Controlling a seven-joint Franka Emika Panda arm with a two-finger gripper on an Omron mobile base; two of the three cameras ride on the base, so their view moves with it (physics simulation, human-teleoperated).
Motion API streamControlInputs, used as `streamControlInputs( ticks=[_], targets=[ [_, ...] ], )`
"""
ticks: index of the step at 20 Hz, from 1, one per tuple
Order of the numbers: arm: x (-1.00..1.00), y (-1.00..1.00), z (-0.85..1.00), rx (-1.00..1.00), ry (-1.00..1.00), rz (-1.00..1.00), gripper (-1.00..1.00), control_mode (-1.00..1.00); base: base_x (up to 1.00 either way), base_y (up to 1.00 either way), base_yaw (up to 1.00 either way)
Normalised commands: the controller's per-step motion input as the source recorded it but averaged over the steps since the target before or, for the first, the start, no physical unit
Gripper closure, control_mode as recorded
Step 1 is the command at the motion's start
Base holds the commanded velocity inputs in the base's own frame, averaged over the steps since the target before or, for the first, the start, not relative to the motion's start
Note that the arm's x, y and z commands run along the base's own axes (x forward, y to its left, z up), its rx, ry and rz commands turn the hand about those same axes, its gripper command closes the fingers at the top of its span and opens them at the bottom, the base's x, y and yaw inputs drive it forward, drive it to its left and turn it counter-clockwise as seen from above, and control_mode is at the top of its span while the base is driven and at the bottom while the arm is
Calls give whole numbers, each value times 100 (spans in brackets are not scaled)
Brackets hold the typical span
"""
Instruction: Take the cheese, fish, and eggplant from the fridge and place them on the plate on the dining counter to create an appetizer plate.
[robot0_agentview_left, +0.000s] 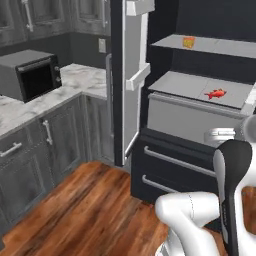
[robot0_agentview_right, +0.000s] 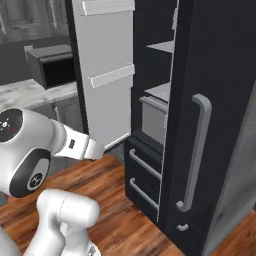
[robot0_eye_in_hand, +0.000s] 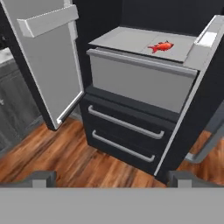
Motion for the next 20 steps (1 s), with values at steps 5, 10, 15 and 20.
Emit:
streamControlInputs(
  ticks=[5, 10, 15, 20],
  targets=[
    [0, 0, 0, 0, 0, 0, -100, 100, 0, 23, -42],
    [0, 0, 0, 0, 0, 0, -100, 100, 0, 66, -44],
    [0, 0, 0, 0, 0, 0, -100, 100, 1, 98, -41],
    [0, 0, 0, 0, 0, 0, -100, 100, 5, 92, -40]
  ],
)
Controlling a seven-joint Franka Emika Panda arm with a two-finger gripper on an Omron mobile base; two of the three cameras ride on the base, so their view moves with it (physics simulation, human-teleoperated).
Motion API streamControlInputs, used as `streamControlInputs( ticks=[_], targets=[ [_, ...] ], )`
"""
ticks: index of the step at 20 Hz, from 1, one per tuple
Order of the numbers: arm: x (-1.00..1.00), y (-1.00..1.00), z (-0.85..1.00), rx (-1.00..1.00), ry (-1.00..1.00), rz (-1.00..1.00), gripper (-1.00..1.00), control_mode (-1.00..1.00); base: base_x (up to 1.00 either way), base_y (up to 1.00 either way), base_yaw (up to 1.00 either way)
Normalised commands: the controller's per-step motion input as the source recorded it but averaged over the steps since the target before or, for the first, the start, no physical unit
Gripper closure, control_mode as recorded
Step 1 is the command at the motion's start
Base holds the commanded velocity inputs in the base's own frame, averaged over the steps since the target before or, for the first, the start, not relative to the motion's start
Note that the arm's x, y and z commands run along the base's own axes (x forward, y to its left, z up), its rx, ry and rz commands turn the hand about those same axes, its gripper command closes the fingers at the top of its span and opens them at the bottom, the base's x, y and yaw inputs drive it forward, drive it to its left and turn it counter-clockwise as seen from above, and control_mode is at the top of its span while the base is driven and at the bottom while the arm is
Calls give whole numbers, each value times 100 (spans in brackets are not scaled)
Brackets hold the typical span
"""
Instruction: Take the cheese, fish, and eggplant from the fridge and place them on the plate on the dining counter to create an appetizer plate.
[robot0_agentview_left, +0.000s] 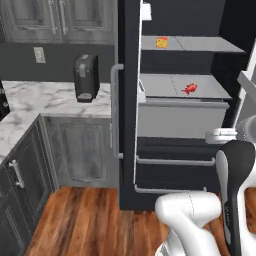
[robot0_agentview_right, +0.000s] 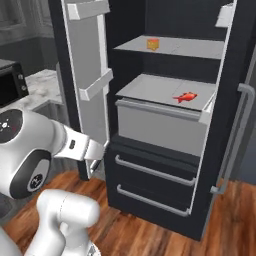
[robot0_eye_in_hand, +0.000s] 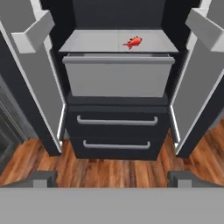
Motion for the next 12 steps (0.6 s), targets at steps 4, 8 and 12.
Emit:
streamControlInputs(
  ticks=[4, 8, 12],
  targets=[
    [0, 0, 0, 0, 0, 0, -100, 100, 13, -1, -26],
    [0, 0, 0, 0, 0, 0, -100, 100, 17, -34, -15],
    [0, 0, 0, 0, 0, 0, -100, 100, 25, -34, -8]
  ],
)
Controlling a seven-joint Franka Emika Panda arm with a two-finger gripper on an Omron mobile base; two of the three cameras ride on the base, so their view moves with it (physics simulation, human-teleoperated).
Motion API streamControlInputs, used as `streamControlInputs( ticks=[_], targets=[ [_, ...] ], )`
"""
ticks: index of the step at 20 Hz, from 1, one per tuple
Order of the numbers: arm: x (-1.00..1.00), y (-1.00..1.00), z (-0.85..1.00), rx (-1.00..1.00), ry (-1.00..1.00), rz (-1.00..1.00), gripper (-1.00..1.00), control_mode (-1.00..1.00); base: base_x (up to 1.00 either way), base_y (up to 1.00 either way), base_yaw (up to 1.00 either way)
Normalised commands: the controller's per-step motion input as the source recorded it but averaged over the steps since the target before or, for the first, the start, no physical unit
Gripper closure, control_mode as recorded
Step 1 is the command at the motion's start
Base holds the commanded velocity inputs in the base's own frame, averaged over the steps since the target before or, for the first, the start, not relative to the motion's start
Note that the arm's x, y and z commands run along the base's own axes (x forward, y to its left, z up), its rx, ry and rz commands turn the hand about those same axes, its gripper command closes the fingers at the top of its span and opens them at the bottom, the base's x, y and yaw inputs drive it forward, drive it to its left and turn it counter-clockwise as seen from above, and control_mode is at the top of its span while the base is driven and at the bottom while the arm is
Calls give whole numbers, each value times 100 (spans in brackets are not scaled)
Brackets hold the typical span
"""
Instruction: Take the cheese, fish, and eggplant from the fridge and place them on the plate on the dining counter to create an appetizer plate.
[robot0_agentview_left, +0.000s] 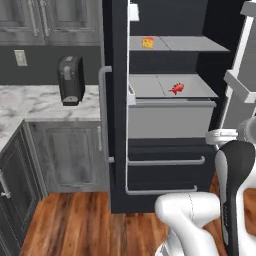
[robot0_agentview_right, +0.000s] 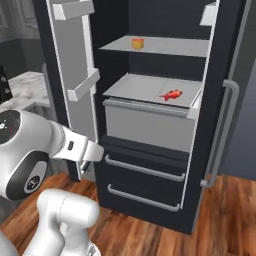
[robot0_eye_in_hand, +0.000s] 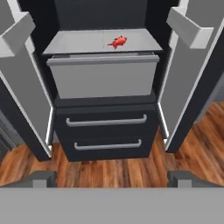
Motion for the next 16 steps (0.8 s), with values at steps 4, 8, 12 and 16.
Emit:
streamControlInputs(
  ticks=[4, 8, 12, 16],
  targets=[
    [0, 0, 0, 0, 0, 0, -100, 100, 49, -3, -1],
    [0, 0, 0, 0, 0, 0, -100, 100, 61, -1, 0],
    [0, 0, 0, 0, 0, 0, -100, 100, 72, -13, 0],
    [0, 0, 0, 0, 0, 0, -100, 100, 67, -32, -3]
  ],
)
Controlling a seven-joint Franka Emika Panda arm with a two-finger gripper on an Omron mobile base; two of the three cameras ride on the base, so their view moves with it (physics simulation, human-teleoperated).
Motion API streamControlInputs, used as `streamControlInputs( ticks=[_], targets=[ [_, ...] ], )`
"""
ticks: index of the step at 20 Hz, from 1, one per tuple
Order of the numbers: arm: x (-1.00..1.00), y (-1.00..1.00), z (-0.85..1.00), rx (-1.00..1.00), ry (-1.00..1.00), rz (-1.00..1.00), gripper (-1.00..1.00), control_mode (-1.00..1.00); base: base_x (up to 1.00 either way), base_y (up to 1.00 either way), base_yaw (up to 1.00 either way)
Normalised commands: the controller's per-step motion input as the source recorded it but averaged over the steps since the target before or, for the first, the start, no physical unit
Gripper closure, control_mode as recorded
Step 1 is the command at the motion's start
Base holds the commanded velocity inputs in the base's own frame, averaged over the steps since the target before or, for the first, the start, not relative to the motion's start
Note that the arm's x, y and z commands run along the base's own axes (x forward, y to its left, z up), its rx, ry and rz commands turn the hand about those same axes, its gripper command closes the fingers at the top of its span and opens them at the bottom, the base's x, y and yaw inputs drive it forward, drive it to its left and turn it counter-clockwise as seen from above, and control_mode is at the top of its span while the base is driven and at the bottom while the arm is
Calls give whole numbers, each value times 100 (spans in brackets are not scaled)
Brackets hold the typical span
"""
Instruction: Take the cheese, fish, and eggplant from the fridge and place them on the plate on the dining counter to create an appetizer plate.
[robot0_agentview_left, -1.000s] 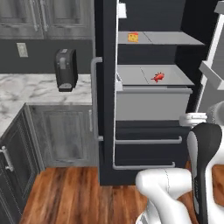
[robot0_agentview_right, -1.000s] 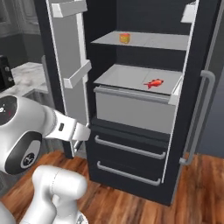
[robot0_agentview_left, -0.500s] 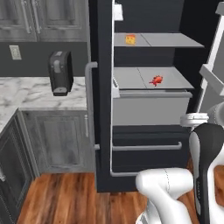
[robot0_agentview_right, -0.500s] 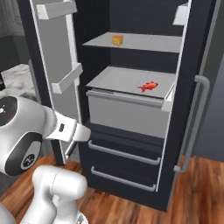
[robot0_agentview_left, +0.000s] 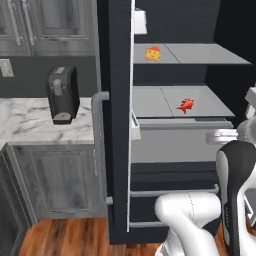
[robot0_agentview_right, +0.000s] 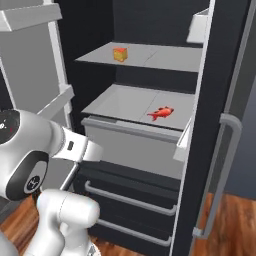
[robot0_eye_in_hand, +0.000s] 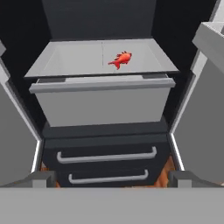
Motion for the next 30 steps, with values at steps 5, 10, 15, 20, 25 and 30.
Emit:
streamControlInputs(
  ticks=[5, 10, 15, 20, 25, 30],
  targets=[
    [0, 0, 0, 0, 0, 0, -100, 100, 63, -30, -5],
    [0, 0, 0, 0, 0, 0, -100, 100, 59, -30, -8],
    [0, 0, 0, 0, 0, 0, -100, 100, 51, -30, -10],
    [4, 0, -6, 0, 3, -4, -100, -100, 15, -7, -6],
    [45, -5, -12, 0, 6, -9, -100, -100, 0, 0, 0],
    [52, -21, -2, 6, 9, -1, -100, -100, 0, 0, 0]
  ],
)
